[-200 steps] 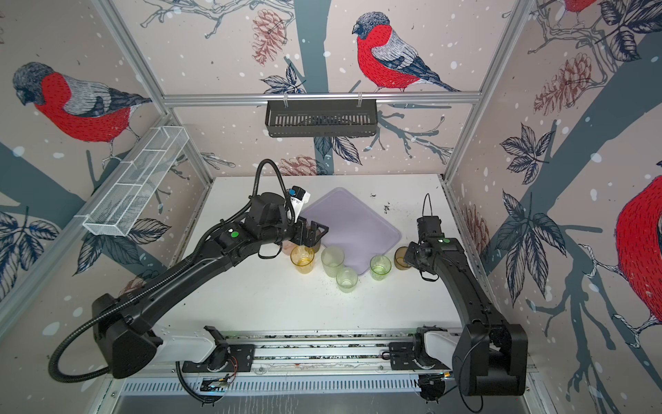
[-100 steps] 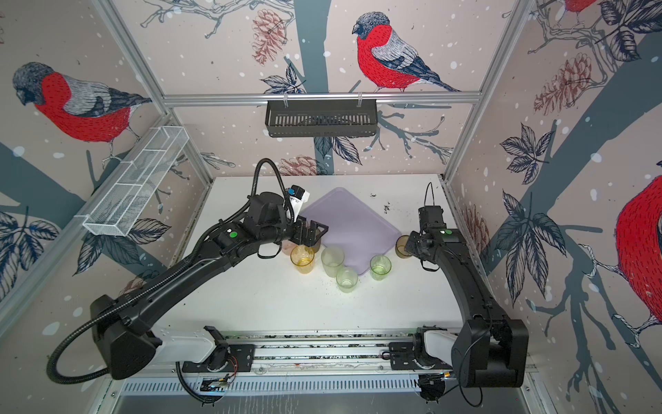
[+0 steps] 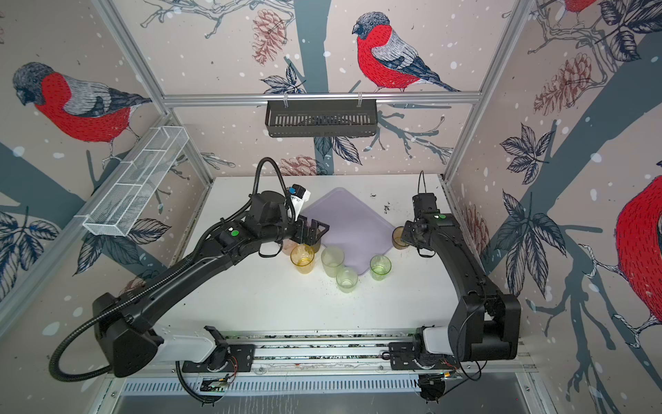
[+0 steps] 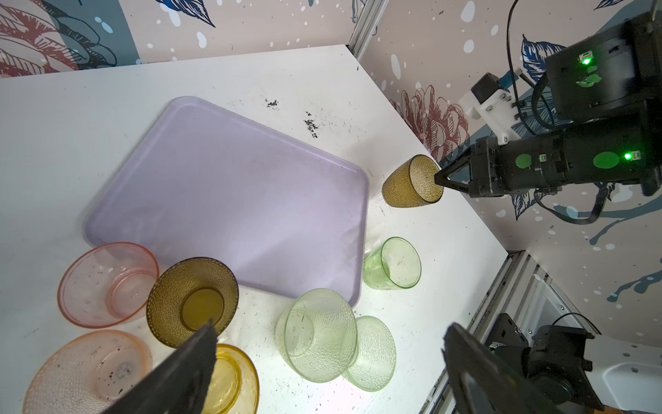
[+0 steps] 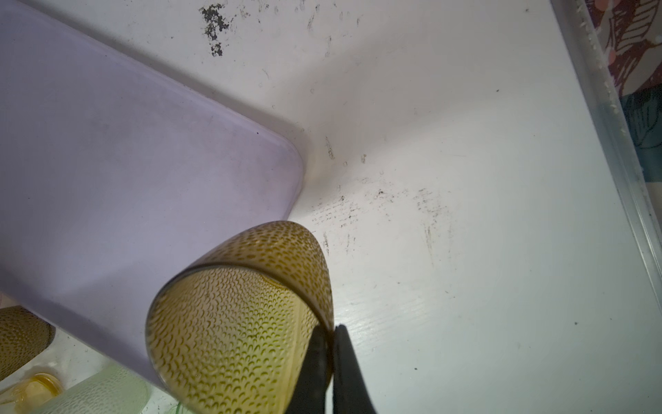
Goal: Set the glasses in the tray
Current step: 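Lift the amber glass with the right gripper and set it on the tray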
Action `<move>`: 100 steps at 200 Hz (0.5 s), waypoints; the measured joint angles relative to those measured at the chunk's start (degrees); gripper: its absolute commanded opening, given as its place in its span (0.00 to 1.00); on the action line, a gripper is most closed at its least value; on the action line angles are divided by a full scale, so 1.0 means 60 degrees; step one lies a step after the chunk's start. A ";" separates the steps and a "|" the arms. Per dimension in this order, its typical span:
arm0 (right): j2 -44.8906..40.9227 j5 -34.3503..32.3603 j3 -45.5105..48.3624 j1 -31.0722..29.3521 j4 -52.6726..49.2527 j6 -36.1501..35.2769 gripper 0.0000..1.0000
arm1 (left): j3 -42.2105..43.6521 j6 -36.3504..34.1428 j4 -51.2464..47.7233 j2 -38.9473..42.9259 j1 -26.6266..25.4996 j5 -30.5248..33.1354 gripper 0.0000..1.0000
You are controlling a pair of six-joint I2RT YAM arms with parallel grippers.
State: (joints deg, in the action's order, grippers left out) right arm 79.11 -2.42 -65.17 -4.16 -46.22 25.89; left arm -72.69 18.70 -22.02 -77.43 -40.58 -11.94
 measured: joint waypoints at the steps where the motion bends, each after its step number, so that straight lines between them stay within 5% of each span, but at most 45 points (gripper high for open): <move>1: 0.0011 0.0000 -0.0011 -0.0004 0.0000 -0.0018 0.01 | -0.0007 0.0004 0.0000 -0.0007 0.0000 0.0000 0.98; 100: 0.1490 -0.0029 -0.1188 -0.0259 -0.0004 -0.0667 0.01 | -0.0284 0.0142 0.0007 -0.0444 -0.0007 -0.0466 0.98</move>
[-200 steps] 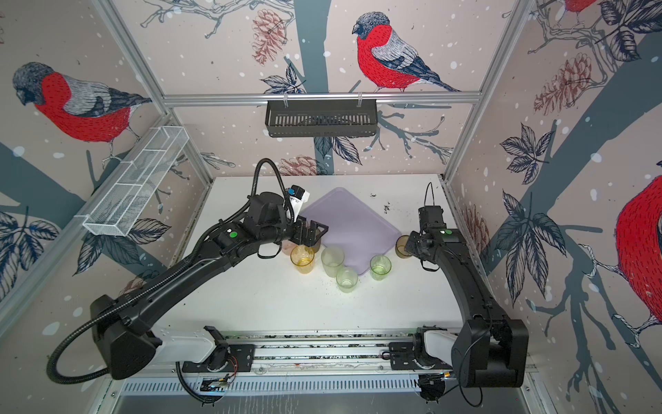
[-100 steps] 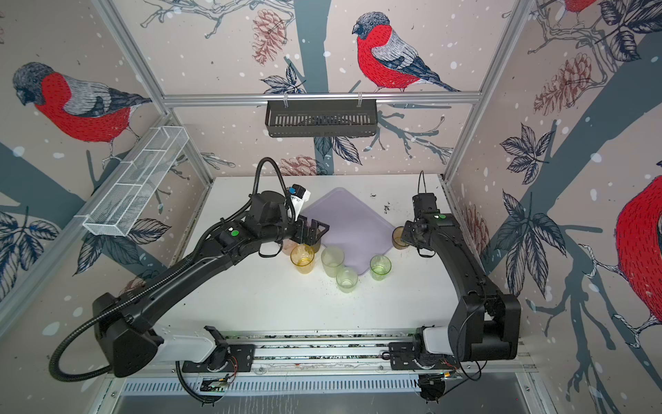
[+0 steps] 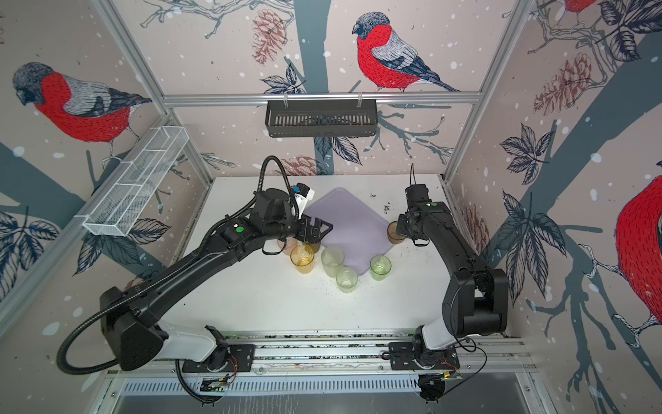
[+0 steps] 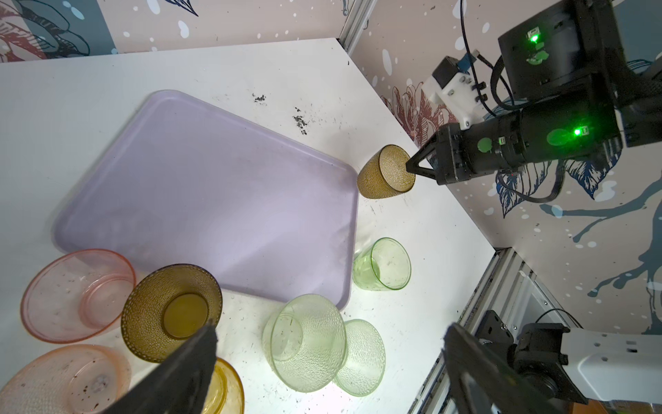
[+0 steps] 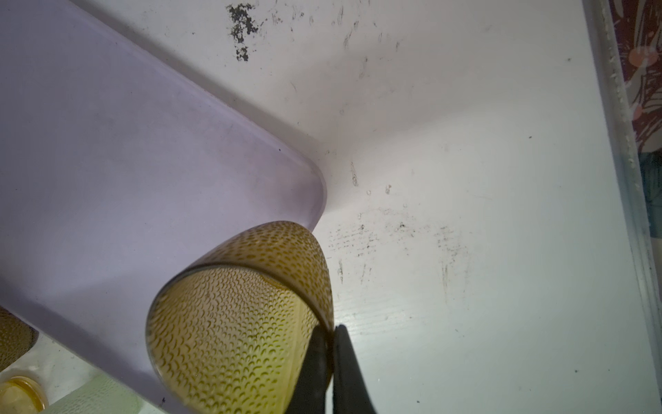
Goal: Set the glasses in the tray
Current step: 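Lift the amber glass with the right gripper and set it on the tray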
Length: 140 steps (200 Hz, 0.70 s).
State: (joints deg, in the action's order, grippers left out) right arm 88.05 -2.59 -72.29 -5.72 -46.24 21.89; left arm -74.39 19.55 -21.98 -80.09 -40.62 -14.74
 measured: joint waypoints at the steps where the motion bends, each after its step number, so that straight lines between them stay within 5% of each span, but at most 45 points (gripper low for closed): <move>1: 0.0015 0.0000 -0.0015 0.0000 -0.0007 -0.0007 0.01 | 0.0000 0.0000 0.0000 -0.0007 0.0000 -0.0011 0.98; 140: 0.1537 0.0142 -0.0973 -0.0102 0.0044 -0.0499 0.01 | -0.0233 -0.0765 0.0616 -0.1045 -0.0645 -0.0692 0.98</move>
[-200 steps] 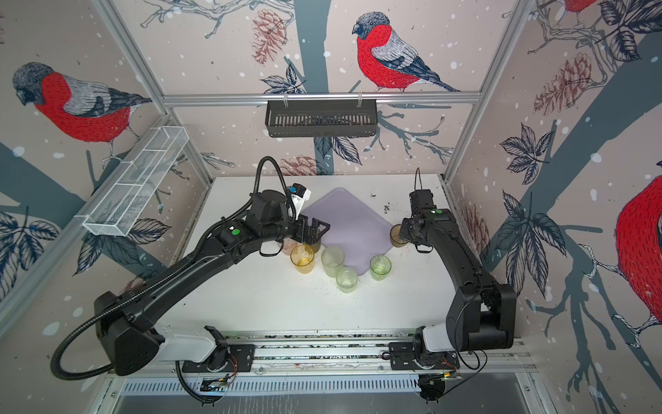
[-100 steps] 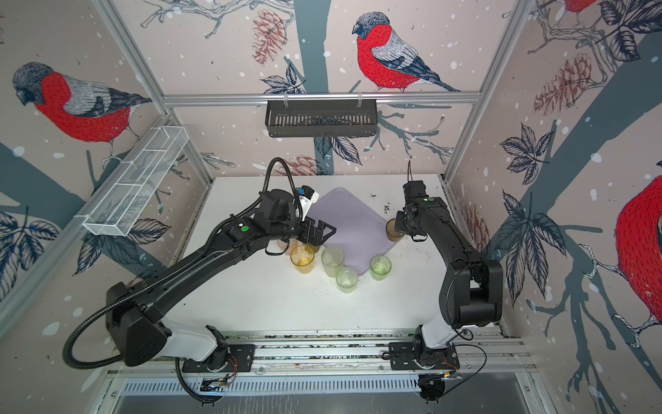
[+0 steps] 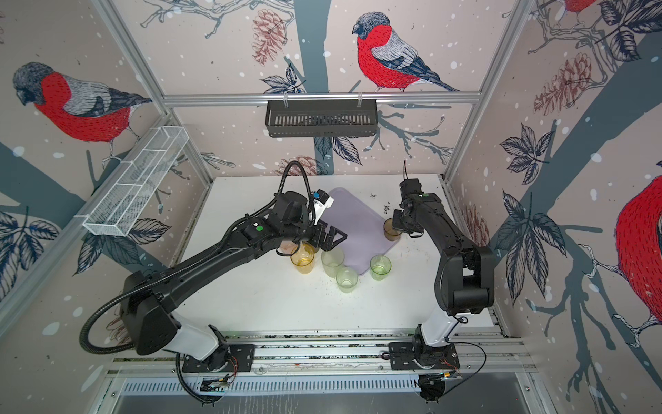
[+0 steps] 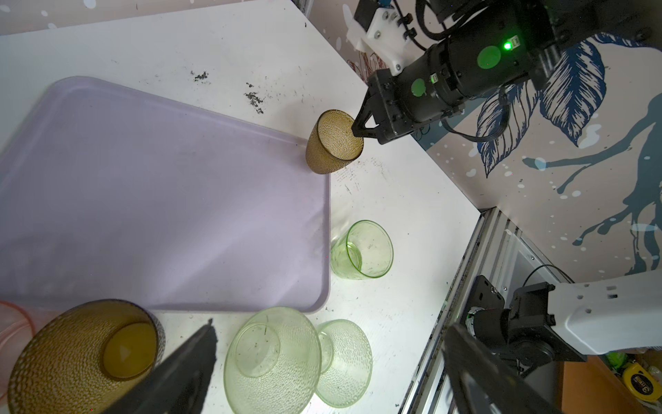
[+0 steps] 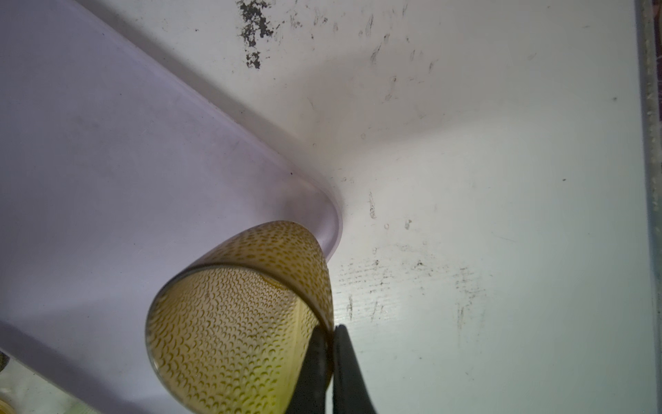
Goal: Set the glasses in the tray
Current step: 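Lift the amber glass with the right gripper and set it on the tray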
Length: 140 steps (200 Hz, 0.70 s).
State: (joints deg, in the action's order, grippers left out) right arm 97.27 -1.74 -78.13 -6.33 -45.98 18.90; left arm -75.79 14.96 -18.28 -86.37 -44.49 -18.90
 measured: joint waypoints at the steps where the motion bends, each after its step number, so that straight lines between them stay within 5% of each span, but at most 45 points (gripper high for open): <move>1: 0.0007 0.0007 -0.0004 0.0000 0.0004 0.0000 0.01 | 0.0007 -0.0011 0.0015 -0.0004 0.0000 -0.0015 0.98; 140: 0.0925 0.0022 -0.0419 -0.0419 0.0178 0.0146 0.01 | -0.0015 -0.1129 0.0576 -0.0579 -0.0044 -0.0423 0.98</move>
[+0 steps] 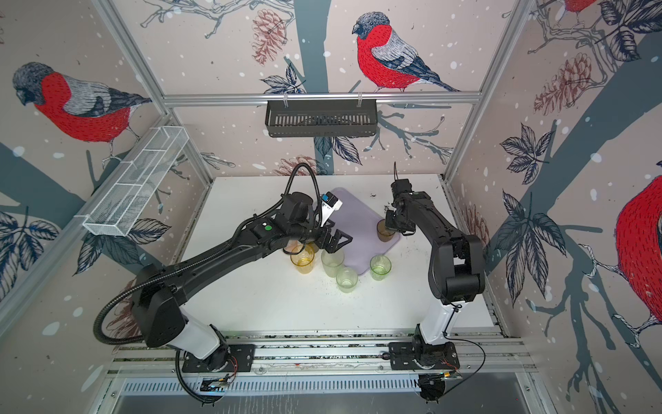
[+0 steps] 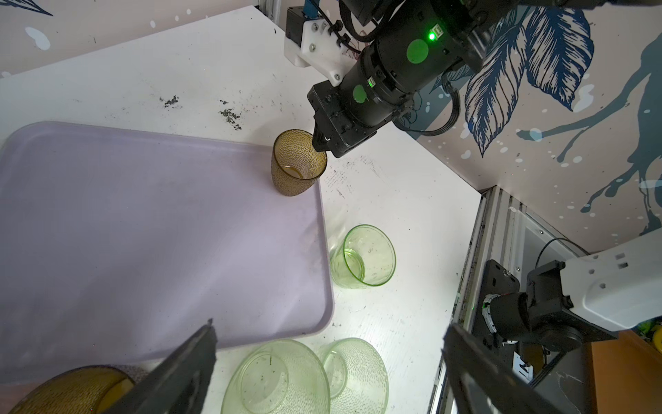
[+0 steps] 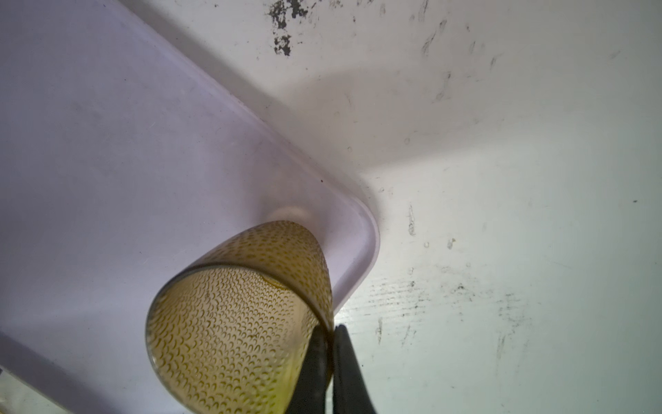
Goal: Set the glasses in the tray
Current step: 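Lift the amber glass with the right gripper and set it on the tray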
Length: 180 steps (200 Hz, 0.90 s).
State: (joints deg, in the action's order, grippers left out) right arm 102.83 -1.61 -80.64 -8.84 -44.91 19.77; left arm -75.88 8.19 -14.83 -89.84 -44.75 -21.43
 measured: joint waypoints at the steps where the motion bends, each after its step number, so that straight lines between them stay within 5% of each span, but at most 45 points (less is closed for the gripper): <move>1: 0.0004 0.0000 -0.0004 0.0000 0.0000 0.0000 0.01 | 0.0000 -0.0015 -0.0007 0.0000 0.0000 0.0000 0.98; 180: 0.0404 -0.0310 -0.0262 -0.0135 -0.0004 0.0240 0.09 | 0.0000 -0.0678 -0.0397 0.0044 0.0000 0.0076 0.98</move>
State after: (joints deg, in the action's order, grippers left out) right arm 105.25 -3.46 -82.21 -9.65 -44.93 21.21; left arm -75.88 4.12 -17.21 -89.58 -44.75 -20.97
